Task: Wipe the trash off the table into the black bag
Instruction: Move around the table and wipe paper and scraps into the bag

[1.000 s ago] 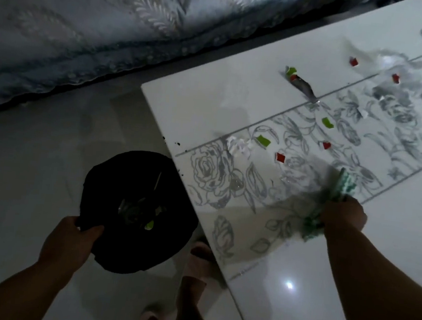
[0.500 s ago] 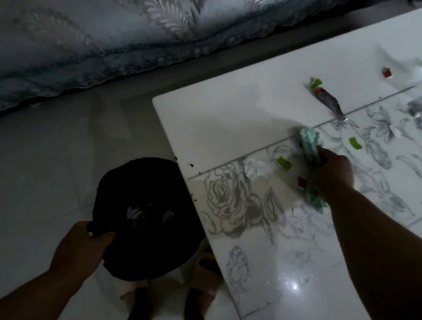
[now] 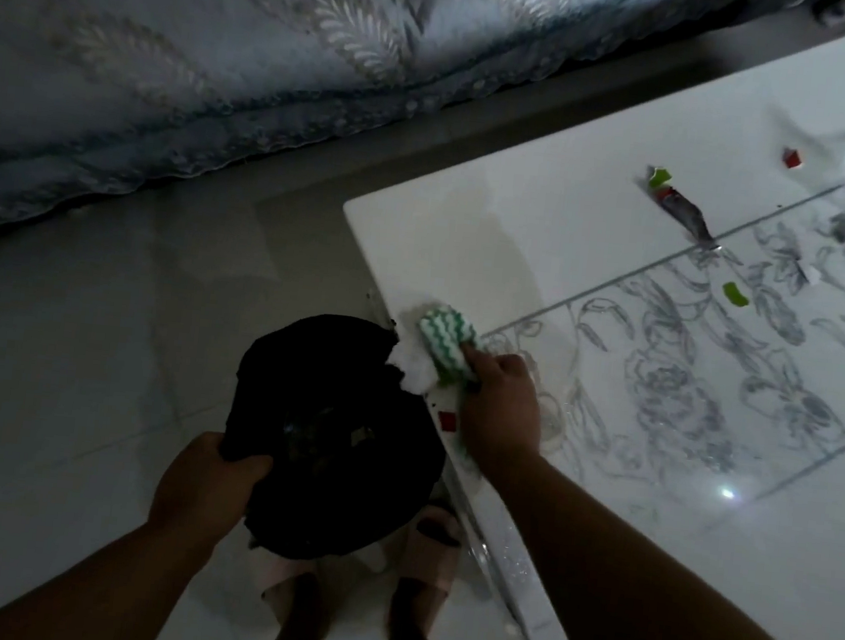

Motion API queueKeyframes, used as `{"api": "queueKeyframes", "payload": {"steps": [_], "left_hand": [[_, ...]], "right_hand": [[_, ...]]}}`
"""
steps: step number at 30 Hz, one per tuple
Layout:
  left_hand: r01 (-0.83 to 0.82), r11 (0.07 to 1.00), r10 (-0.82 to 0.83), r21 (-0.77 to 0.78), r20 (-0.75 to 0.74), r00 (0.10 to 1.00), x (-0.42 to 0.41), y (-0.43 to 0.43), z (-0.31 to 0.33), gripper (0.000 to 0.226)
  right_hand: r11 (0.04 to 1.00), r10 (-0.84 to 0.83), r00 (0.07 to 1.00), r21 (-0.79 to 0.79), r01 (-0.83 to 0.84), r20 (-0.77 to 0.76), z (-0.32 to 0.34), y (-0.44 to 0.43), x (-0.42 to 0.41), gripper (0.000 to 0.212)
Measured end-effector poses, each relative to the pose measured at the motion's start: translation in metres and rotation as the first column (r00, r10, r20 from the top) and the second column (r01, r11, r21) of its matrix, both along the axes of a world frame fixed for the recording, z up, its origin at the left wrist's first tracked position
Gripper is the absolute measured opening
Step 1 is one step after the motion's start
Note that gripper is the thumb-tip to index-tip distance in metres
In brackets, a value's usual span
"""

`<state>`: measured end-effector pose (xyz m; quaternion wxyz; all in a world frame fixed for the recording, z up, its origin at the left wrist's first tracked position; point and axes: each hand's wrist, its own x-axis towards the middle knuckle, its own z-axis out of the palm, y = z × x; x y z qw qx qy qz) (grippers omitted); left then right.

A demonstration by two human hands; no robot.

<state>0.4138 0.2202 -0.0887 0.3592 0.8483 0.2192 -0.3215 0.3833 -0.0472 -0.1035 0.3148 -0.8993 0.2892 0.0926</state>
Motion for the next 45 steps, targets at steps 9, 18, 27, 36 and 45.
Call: {"api": "queueKeyframes", "payload": {"steps": [9, 18, 27, 36, 45], "left_hand": [[-0.008, 0.998, 0.007, -0.061, -0.013, 1.000, 0.011, 0.013, 0.001, 0.017], [0.051, 0.998, -0.050, -0.028, 0.011, 0.999, 0.056, 0.044, 0.003, 0.029], [0.125, 0.985, -0.141, 0.120, 0.141, 0.980, 0.159, 0.047, 0.018, 0.037], [0.157, 0.971, -0.195, 0.180, 0.214, 0.957, 0.283, 0.002, 0.021, 0.014], [0.305, 0.945, -0.322, 0.120, 0.164, 0.932, 0.366, -0.056, 0.020, 0.023]], "right_hand": [[0.977, 0.130, 0.990, 0.180, -0.117, -0.060, 0.003, 0.076, 0.008, 0.040], [0.947, -0.322, 0.946, 0.014, 0.322, 0.022, 0.041, 0.041, 0.035, 0.051], [0.688, -0.725, 0.689, -0.074, 0.722, -0.013, 0.042, -0.026, 0.040, 0.044], [0.574, -0.817, 0.574, 0.008, 0.819, -0.065, 0.022, -0.037, 0.096, 0.059], [0.522, -0.835, 0.519, 0.036, 0.852, -0.181, 0.026, -0.060, 0.151, 0.060]]}}
